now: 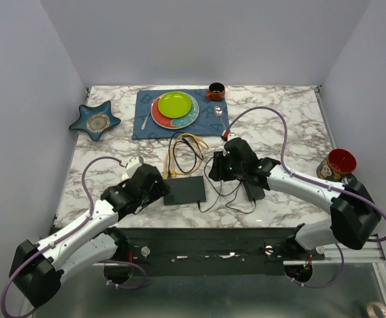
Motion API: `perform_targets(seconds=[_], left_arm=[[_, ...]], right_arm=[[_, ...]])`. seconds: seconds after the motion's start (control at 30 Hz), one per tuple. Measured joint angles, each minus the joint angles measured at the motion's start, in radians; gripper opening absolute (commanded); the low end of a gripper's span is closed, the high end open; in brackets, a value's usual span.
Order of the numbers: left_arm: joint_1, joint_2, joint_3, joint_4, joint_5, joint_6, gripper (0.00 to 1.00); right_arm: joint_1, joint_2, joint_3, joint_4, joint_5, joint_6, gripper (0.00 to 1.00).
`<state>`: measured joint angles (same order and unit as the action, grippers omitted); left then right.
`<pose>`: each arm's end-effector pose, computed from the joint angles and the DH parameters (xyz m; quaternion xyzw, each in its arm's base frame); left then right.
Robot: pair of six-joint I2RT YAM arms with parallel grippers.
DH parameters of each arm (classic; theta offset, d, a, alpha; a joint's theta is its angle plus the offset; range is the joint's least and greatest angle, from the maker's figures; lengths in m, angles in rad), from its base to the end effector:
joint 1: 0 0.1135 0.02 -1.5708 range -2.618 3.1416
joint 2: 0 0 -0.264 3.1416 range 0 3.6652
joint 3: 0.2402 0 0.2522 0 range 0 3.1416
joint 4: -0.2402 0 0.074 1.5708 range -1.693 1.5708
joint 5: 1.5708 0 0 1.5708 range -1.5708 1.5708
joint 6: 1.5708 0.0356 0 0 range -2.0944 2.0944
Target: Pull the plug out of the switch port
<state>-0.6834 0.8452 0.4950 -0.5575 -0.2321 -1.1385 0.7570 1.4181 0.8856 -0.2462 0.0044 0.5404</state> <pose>0.1311 -0.0962 0.1977 -0.2486 0.9065 -0.1883 0.2847 0.2177 0.2055 0.2248 -0.0989 0.9173 0.2314 0.3086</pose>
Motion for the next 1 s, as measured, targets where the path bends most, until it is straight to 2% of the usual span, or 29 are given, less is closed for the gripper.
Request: perform_targets(seconds=[0.13, 0.2, 0.23, 0.33, 0.5, 0.53, 0.57, 0.63, 0.67, 0.7, 0.73, 0.87, 1.0], left_arm=[[0.010, 0.073, 0.141, -0.019, -0.072, 0.057, 0.81], [0.019, 0.145, 0.206, -0.010, -0.090, 0.090, 0.77], [0.024, 0.182, 0.230, 0.001, -0.095, 0.104, 0.76], [0.034, 0.286, 0.270, 0.030, -0.098, 0.144, 0.72], [0.034, 0.410, 0.279, 0.064, -0.095, 0.175, 0.72], [0.035, 0.430, 0.279, 0.066, -0.093, 0.179, 0.72], [0.034, 0.443, 0.279, 0.068, -0.092, 0.182, 0.72], [0.034, 0.452, 0.279, 0.069, -0.092, 0.185, 0.72], [0.035, 0.451, 0.278, 0.071, -0.092, 0.187, 0.73], [0.035, 0.447, 0.277, 0.077, -0.092, 0.188, 0.73], [0.035, 0.445, 0.275, 0.082, -0.092, 0.189, 0.73], [0.035, 0.420, 0.251, 0.098, -0.092, 0.191, 0.74], [0.035, 0.387, 0.223, 0.105, -0.090, 0.190, 0.75]], right_arm=[[0.057, -0.048, -0.037, 0.024, 0.000, 0.026, 0.44], [0.089, -0.059, -0.053, 0.029, 0.000, 0.037, 0.43], [0.111, -0.059, -0.060, 0.034, 0.004, 0.044, 0.38], [0.176, -0.045, -0.081, 0.042, 0.012, 0.066, 0.37], [0.236, -0.013, -0.125, 0.055, 0.019, 0.106, 0.37], [0.237, -0.013, -0.134, 0.055, 0.024, 0.112, 0.40], [0.237, -0.013, -0.140, 0.054, 0.034, 0.117, 0.56], [0.237, -0.025, -0.145, 0.042, 0.064, 0.130, 0.74], [0.237, -0.044, -0.145, 0.024, 0.097, 0.128, 0.90], [0.237, -0.072, -0.145, 0.006, 0.126, 0.130, 0.95], [0.237, -0.101, -0.144, -0.011, 0.154, 0.142, 0.99], [0.232, -0.244, -0.092, -0.149, 0.351, 0.140, 1.00], [0.163, -0.295, -0.037, -0.274, 0.476, 0.152, 1.00]])
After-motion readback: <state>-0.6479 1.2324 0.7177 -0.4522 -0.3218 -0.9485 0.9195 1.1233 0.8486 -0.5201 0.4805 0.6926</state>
